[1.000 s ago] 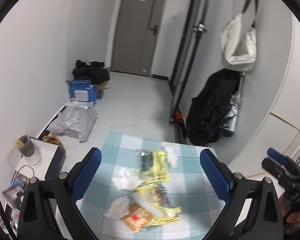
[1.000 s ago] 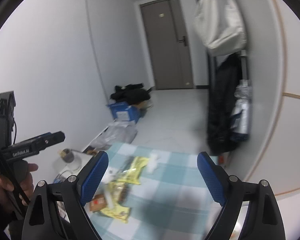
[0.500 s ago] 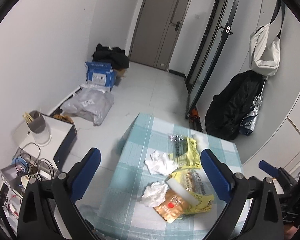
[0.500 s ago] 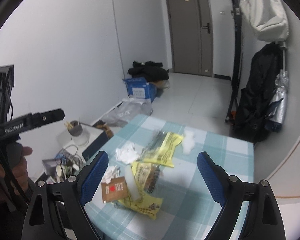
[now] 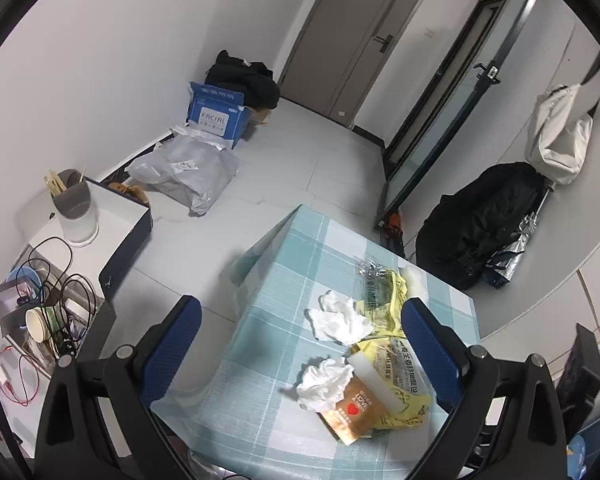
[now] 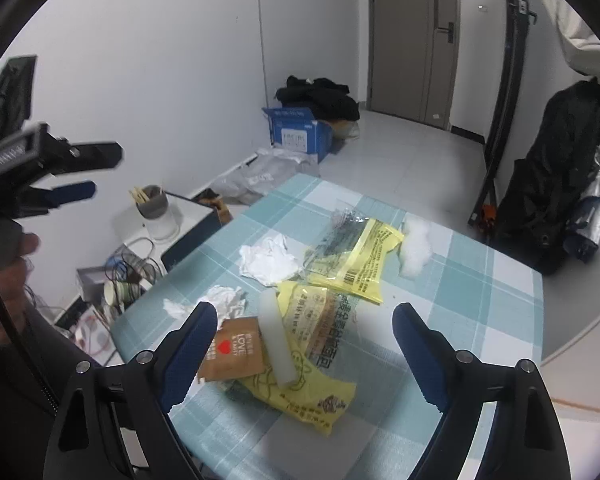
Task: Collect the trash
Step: 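Lower the right gripper onto the white foam stick and close it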
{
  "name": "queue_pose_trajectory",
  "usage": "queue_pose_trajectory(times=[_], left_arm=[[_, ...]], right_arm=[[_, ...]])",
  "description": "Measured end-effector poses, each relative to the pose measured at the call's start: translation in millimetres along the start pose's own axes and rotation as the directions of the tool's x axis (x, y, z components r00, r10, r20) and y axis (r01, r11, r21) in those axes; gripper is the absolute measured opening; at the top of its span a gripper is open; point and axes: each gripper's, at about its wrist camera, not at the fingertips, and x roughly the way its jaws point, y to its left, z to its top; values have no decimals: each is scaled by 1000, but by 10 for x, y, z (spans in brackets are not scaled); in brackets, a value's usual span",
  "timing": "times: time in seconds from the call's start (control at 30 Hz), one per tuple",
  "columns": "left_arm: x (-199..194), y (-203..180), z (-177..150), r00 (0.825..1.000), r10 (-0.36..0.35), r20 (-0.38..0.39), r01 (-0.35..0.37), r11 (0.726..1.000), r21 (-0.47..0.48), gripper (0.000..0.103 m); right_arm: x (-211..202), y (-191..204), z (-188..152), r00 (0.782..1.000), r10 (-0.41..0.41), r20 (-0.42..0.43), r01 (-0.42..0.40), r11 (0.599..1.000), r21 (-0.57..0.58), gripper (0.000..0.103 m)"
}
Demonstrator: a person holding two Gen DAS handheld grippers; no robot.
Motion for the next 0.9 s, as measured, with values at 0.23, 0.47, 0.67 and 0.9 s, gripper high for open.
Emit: queue_pose_trajectory(times=[0.23, 0.47, 0.67, 0.9], left_arm=[[-1, 125, 34, 1000, 9, -11, -10, 998, -59, 98], [-30, 131, 34, 997, 80, 22, -79, 996, -36, 98], [19, 213, 35, 996, 84, -10, -85, 995, -59, 98], [39, 185, 20, 996, 90, -18, -90, 995, -51, 98]], right_arm=[[405, 124, 47, 994, 28, -102, -34, 998, -61, 69], [786, 172, -45, 974, 24, -223, -45, 995, -91, 38], [907, 229, -153, 961, 11, -276, -56, 986, -155, 34], [925, 322, -198, 955, -1, -297, -66, 975, -214, 28]])
